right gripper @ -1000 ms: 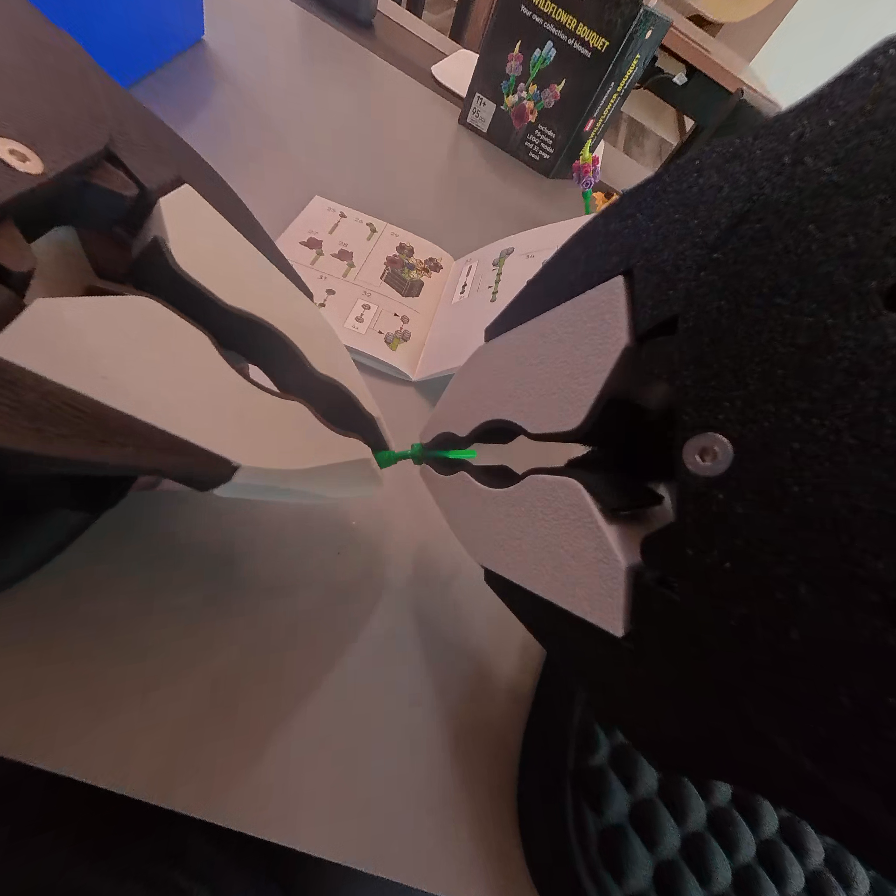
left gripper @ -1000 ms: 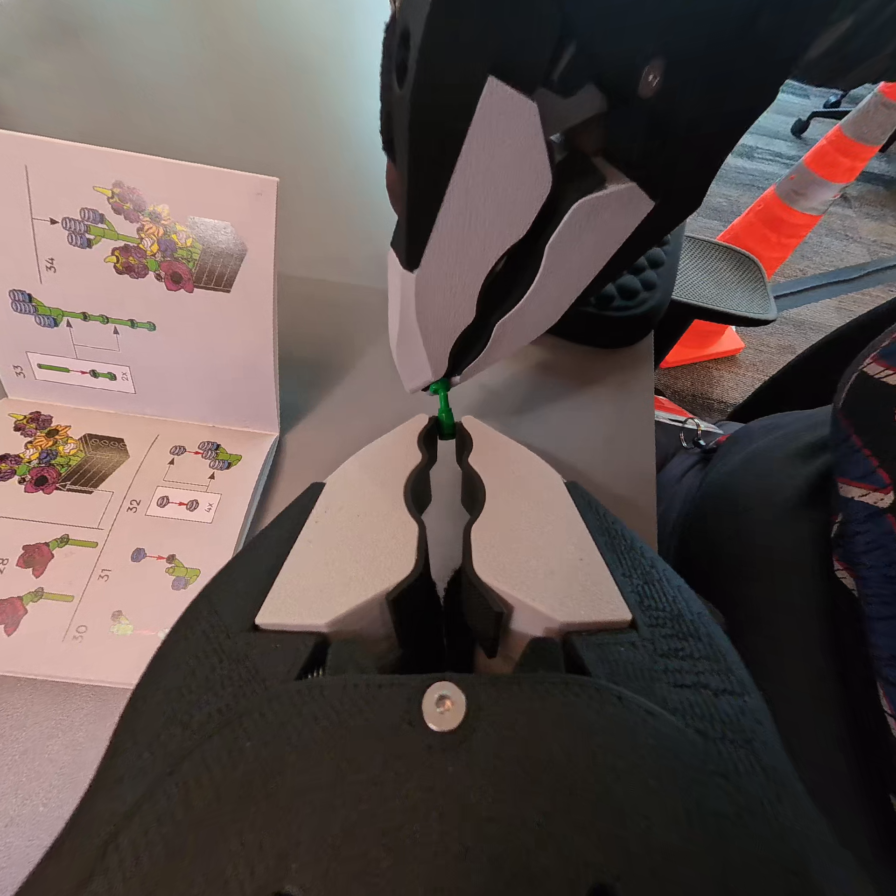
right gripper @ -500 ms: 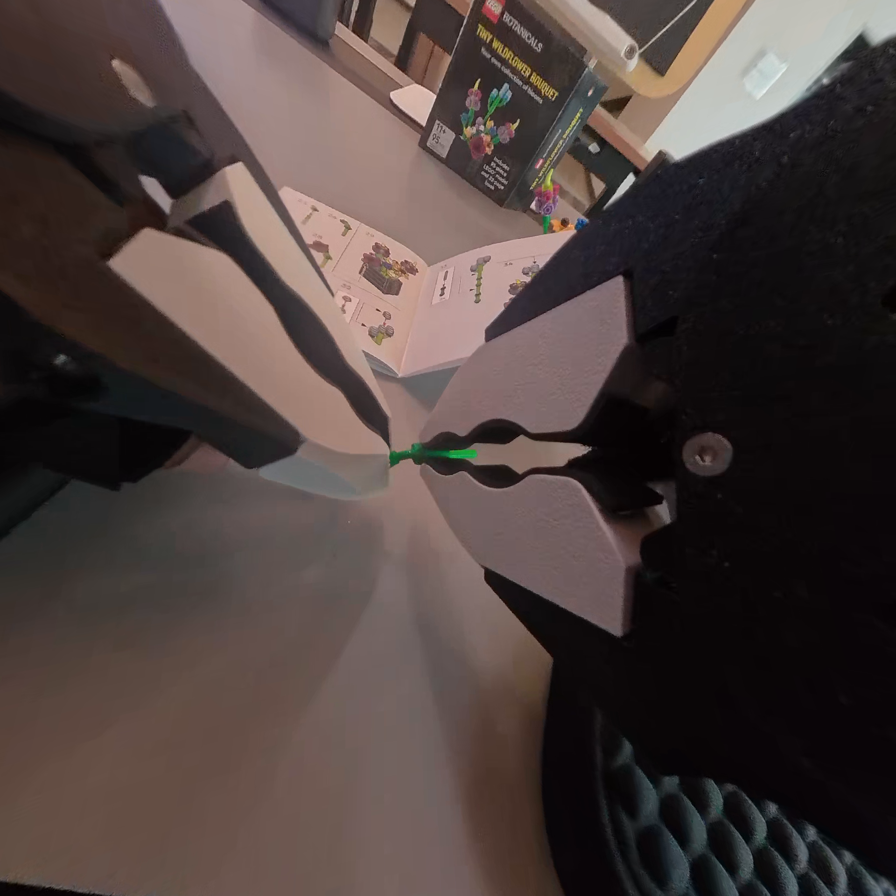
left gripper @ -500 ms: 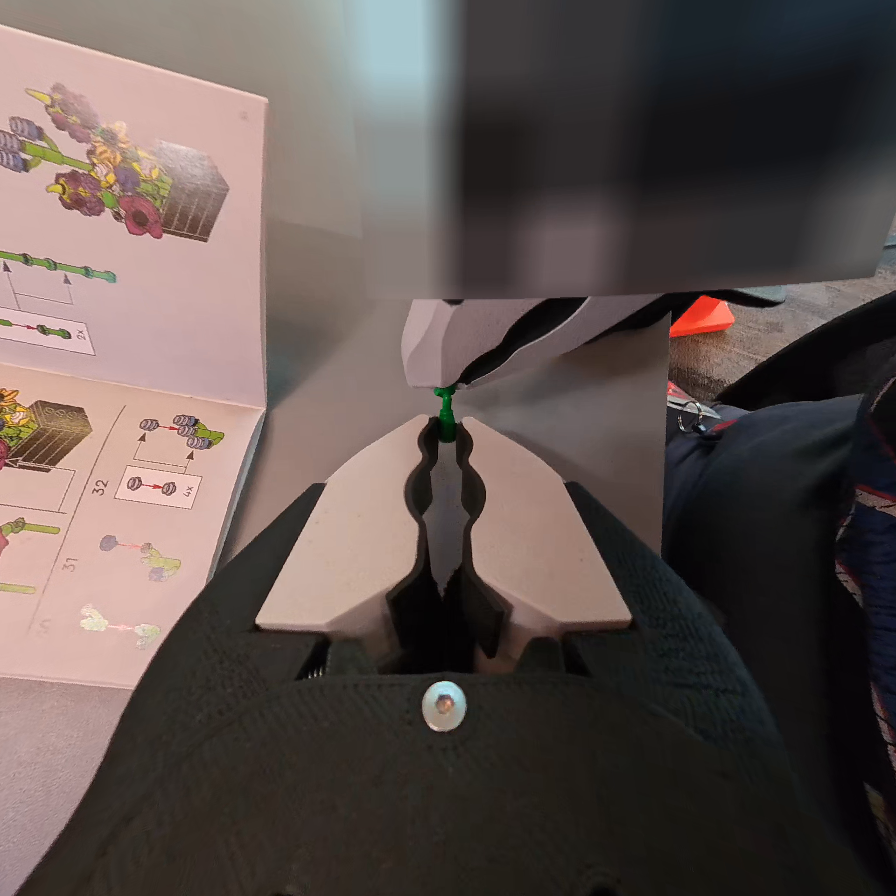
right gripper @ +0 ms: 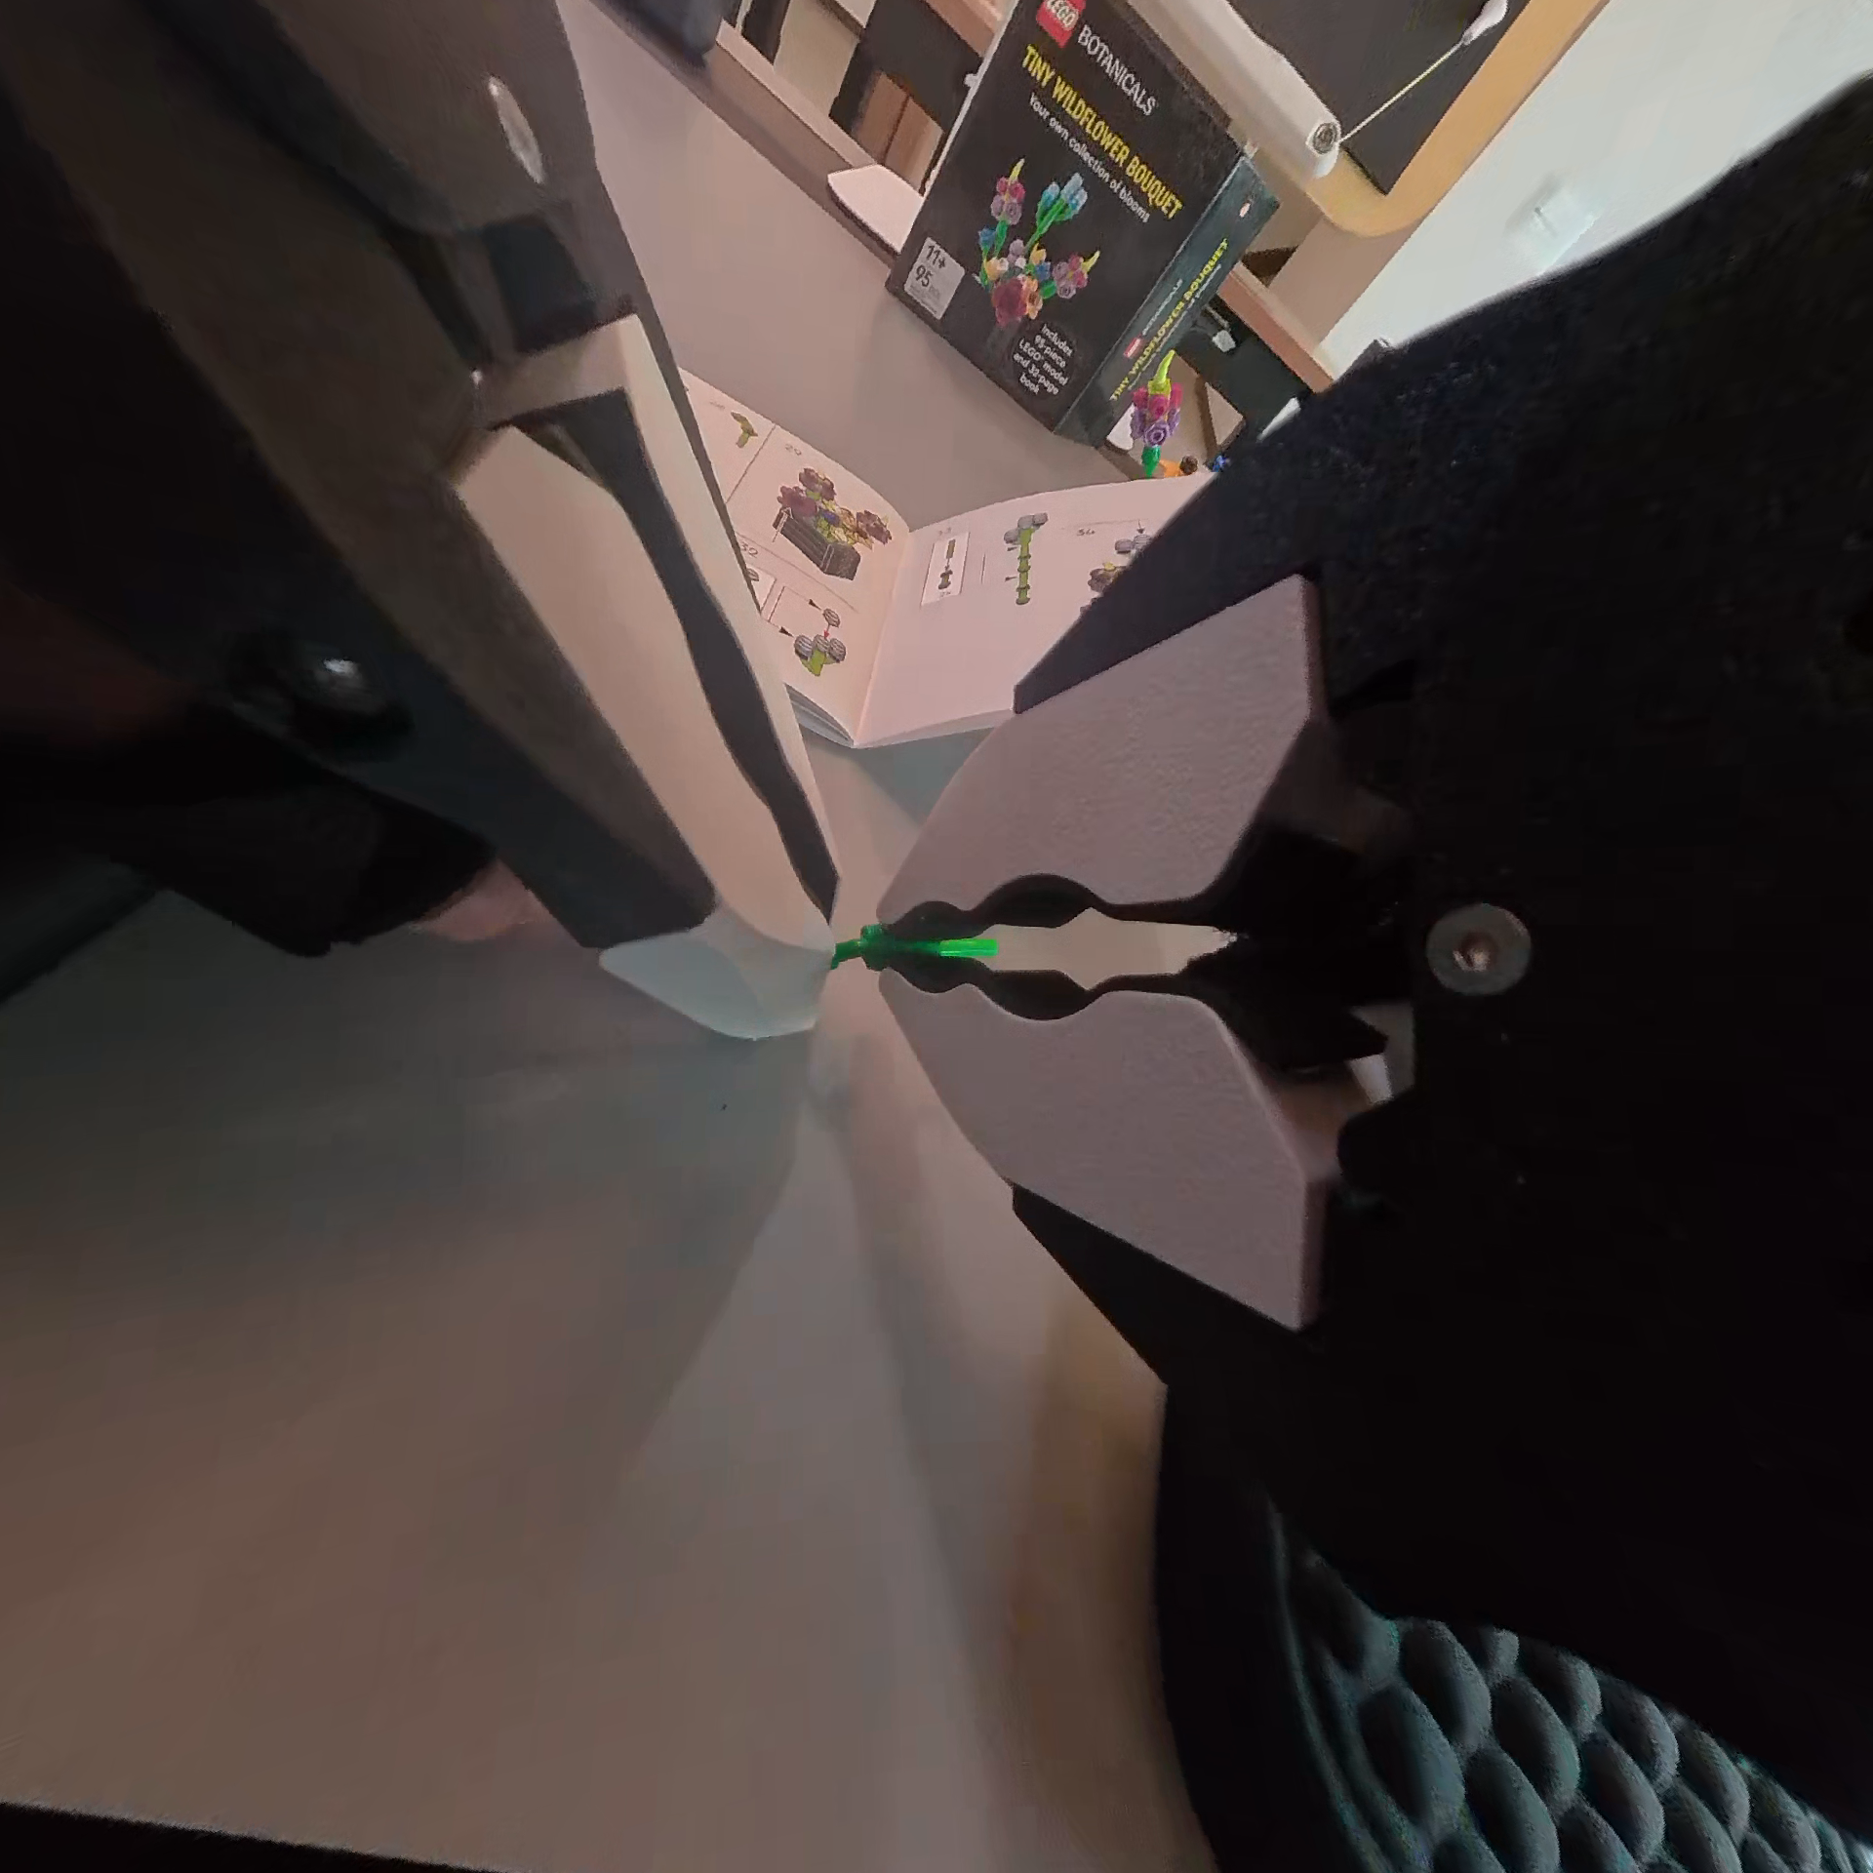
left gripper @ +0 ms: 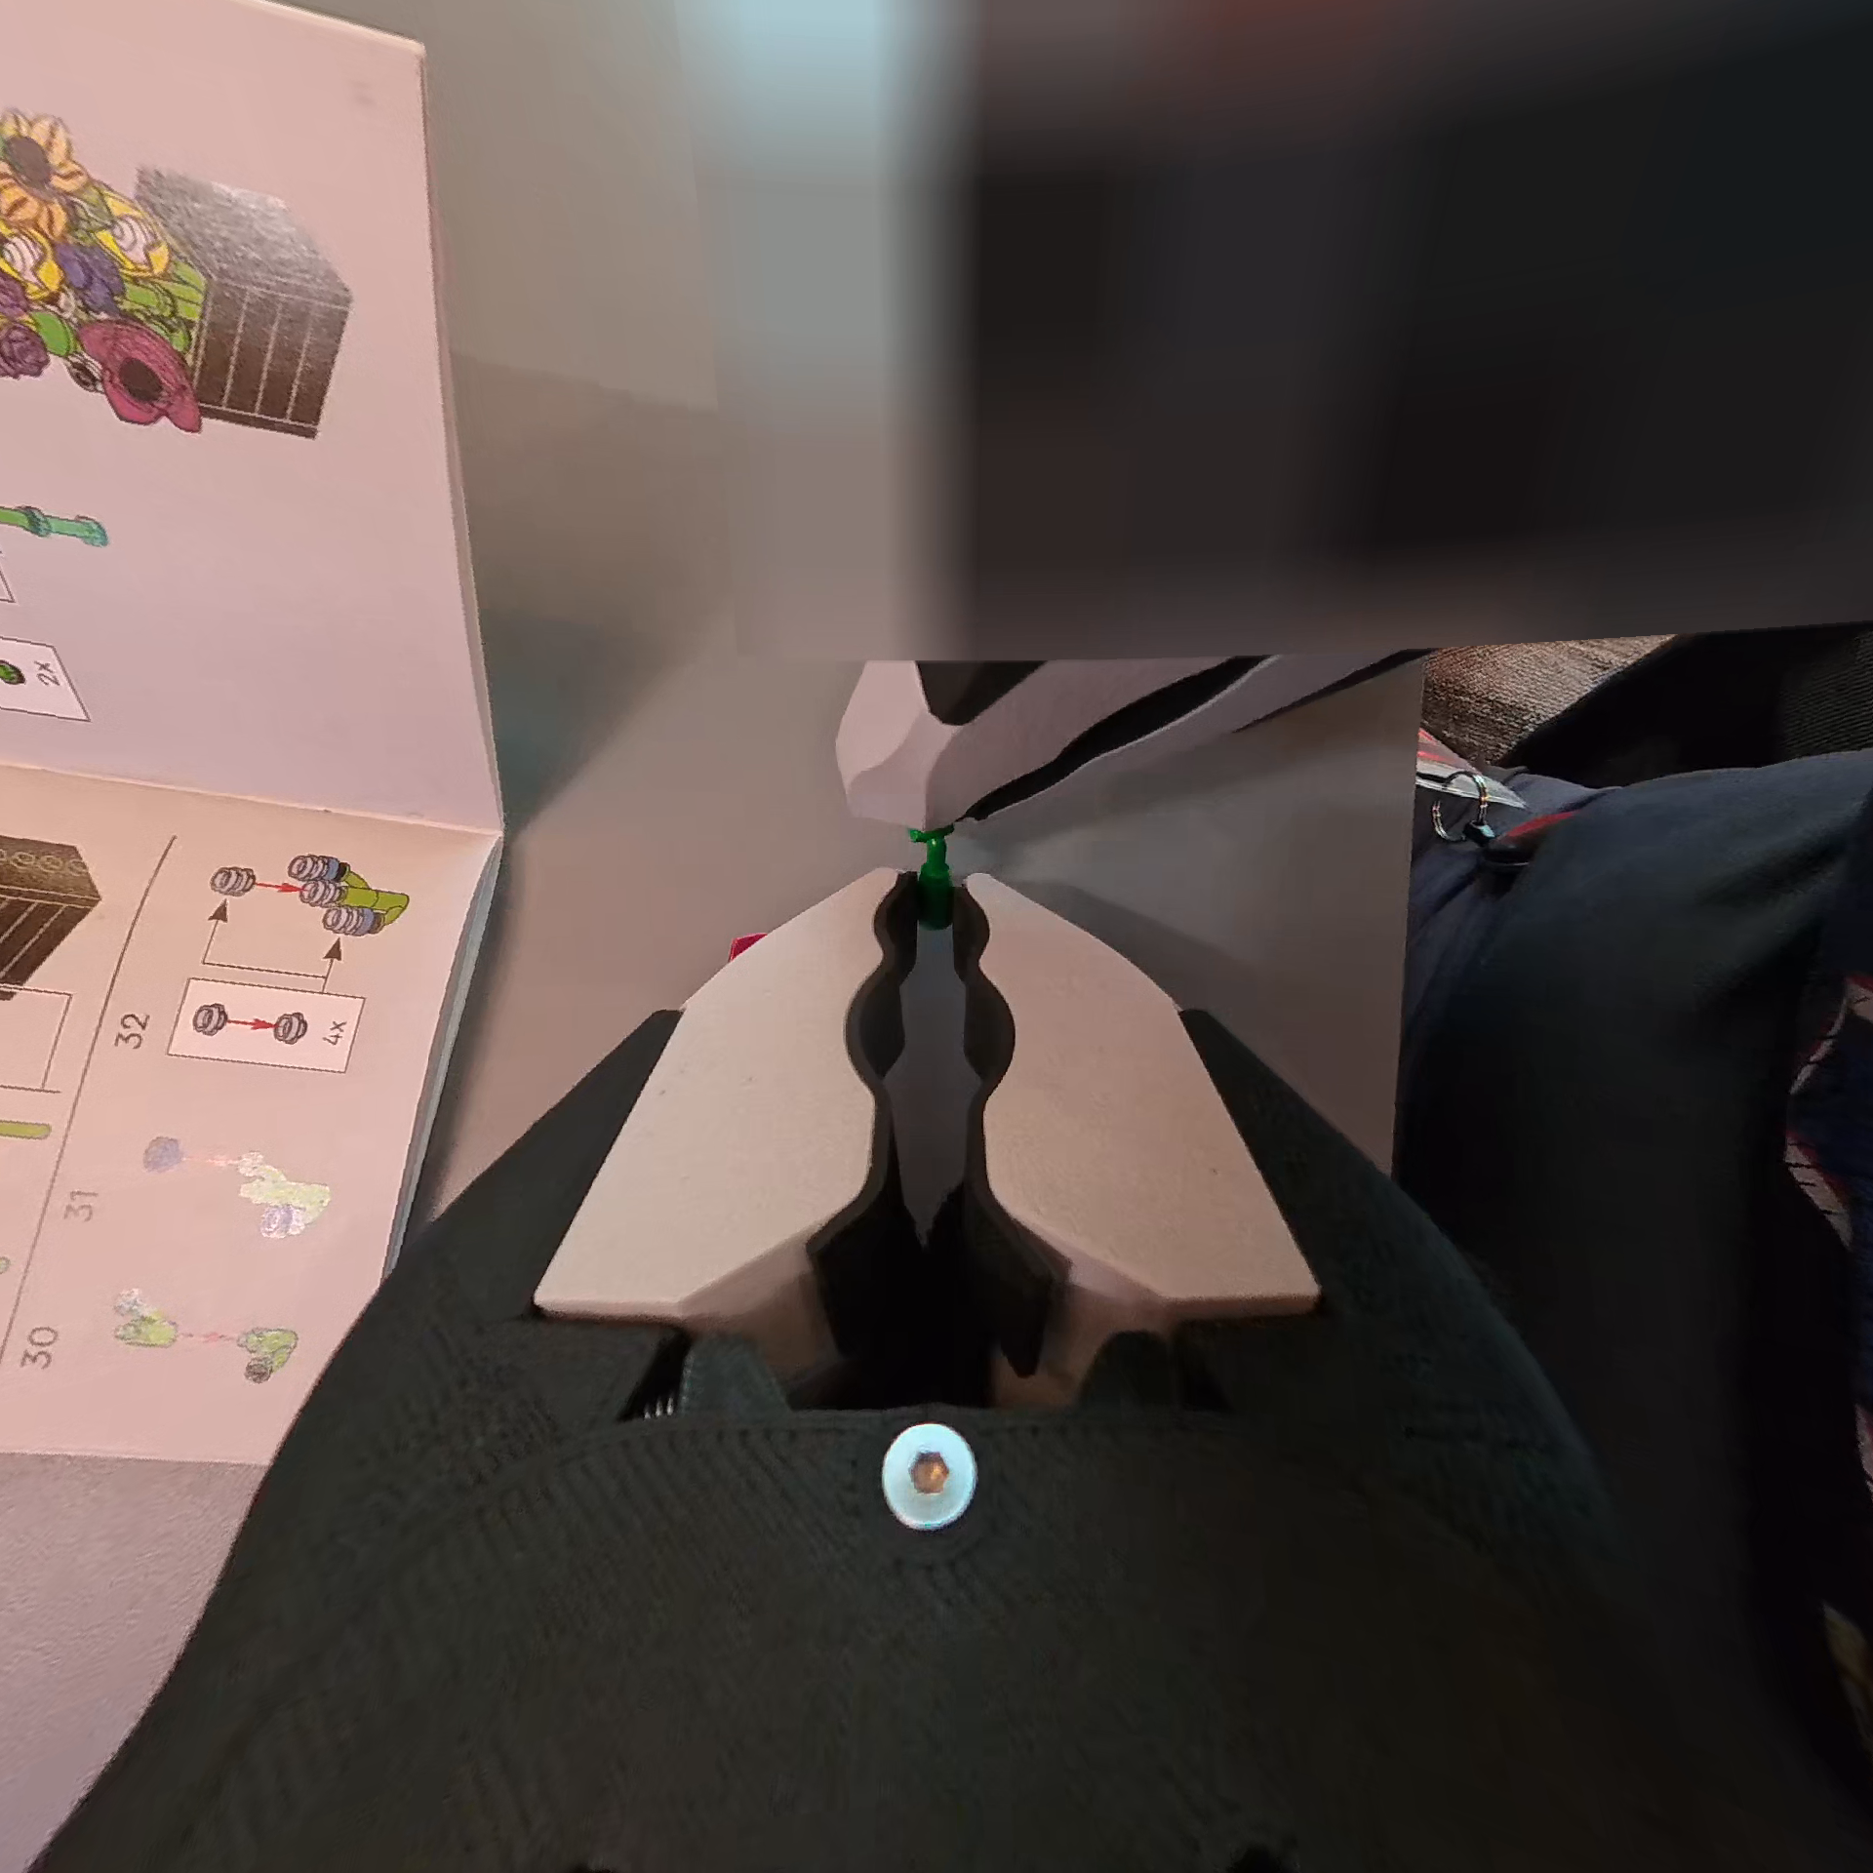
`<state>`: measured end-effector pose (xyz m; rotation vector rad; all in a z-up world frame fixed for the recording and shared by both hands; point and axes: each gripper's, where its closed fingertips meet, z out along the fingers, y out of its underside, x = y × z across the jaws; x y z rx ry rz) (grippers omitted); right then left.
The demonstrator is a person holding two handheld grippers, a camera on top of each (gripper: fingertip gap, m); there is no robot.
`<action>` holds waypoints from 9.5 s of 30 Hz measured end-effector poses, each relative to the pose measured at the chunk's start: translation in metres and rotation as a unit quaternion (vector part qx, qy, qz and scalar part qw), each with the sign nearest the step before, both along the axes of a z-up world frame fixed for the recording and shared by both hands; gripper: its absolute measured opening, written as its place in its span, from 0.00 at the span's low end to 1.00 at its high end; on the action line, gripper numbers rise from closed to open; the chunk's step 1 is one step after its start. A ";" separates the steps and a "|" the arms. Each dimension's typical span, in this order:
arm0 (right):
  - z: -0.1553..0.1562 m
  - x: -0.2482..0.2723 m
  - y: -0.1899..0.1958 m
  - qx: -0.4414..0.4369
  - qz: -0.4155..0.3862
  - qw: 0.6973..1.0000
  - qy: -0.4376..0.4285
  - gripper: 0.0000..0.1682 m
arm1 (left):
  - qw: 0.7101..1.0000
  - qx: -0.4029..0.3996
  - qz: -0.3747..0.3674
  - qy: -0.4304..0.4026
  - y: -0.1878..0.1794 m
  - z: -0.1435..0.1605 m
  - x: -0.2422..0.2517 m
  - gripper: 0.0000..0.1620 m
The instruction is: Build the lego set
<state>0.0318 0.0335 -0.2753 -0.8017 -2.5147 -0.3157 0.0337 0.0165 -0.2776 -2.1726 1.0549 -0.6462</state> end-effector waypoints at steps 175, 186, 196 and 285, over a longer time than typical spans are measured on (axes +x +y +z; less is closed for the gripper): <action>0.125 -0.058 0.015 -0.223 -0.210 0.814 0.494 0.02 | 0.743 0.176 0.153 -0.628 0.019 0.151 -0.062 0.12; 0.120 -0.054 0.018 -0.164 -0.169 0.854 0.464 0.02 | 0.763 0.170 0.156 -0.603 0.020 0.145 -0.056 0.12; 0.117 -0.056 0.019 -0.182 -0.187 0.843 0.470 0.02 | 0.770 0.189 0.170 -0.586 0.022 0.143 -0.056 0.12; 0.145 -0.044 -0.023 -0.585 -0.045 0.644 0.492 0.05 | 0.807 0.122 0.061 -0.575 -0.006 0.148 -0.038 0.14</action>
